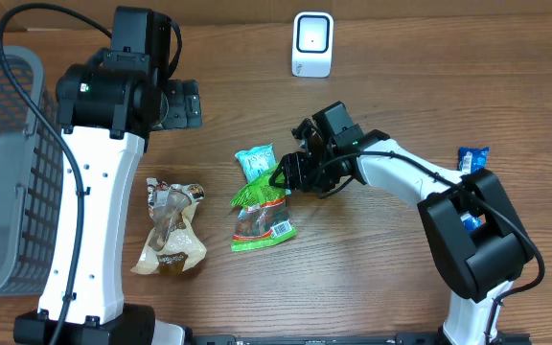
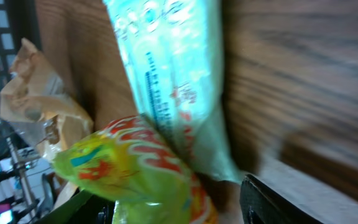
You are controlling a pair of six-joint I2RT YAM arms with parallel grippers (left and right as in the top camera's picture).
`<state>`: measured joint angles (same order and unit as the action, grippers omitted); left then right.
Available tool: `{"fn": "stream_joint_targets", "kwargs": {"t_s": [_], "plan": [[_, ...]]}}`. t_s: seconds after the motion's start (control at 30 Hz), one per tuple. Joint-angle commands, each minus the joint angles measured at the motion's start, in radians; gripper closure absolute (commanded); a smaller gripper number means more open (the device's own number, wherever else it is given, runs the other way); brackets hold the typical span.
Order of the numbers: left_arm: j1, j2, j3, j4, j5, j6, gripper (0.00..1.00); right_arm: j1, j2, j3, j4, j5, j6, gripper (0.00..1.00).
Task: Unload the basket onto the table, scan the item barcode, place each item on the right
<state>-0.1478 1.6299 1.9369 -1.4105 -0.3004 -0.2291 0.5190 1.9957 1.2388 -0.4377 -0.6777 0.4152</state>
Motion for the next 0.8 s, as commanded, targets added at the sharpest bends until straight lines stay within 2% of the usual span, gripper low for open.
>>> {"fn": "stream_joint_targets", "kwargs": {"t_s": [0.0, 0.2, 0.27, 0.37, 0.4, 0.47, 0.77], "plan": [[0.003, -0.020, 0.018, 0.001, -0.014, 0.016, 0.01, 0.022, 0.006, -0.009, 0.011, -0.042, 0.031, 0.35], [0.003, -0.020, 0.018, 0.001, -0.014, 0.016, 0.00, 0.054, 0.008, -0.009, 0.008, -0.018, 0.087, 0.36], [0.003, -0.020, 0.018, 0.001, -0.014, 0.016, 0.01, 0.068, 0.011, -0.009, 0.004, 0.010, 0.121, 0.41], [0.003, -0.020, 0.018, 0.001, -0.014, 0.016, 0.00, 0.087, 0.011, -0.009, -0.002, 0.060, 0.163, 0.56], [0.003, -0.020, 0.018, 0.001, -0.014, 0.016, 0.00, 0.091, 0.011, -0.009, -0.001, 0.064, 0.166, 0.66], [0.003, -0.020, 0.018, 0.001, -0.014, 0.016, 0.00, 0.095, 0.011, -0.009, 0.004, 0.062, 0.168, 0.95], [0.003, -0.020, 0.018, 0.001, -0.014, 0.016, 0.00, 0.091, -0.070, 0.001, -0.003, -0.005, 0.187, 0.96]]}}
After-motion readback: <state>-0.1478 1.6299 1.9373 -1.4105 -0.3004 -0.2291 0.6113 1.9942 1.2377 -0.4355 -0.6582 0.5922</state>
